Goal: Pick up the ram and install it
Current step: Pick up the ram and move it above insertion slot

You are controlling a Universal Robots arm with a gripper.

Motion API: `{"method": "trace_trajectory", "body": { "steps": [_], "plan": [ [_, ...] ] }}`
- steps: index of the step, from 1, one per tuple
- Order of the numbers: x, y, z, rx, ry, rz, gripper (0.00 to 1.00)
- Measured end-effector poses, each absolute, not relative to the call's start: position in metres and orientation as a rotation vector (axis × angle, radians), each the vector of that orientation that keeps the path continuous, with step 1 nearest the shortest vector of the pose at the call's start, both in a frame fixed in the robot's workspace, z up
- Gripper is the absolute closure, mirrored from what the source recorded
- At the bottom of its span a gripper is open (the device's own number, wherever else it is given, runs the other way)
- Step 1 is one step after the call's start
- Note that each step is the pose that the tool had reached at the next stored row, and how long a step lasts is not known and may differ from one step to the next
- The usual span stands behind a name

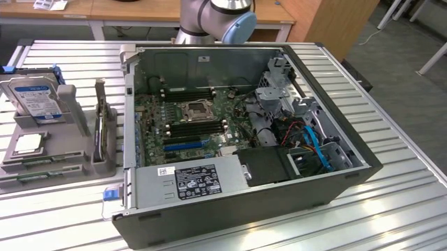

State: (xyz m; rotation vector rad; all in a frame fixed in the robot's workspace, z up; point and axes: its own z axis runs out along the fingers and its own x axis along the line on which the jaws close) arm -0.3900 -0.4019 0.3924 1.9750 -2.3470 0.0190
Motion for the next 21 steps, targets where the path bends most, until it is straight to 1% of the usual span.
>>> {"method": "trace_trajectory", "body": {
  "steps": [14, 21],
  "plan": [
    [-0.39, -0.402, 0.392, 2.224, -2.115, 0.032, 0.76],
    [-0.39, -0.405, 0.38, 2.226, -2.116, 0.026, 0.76]
  ]
}}
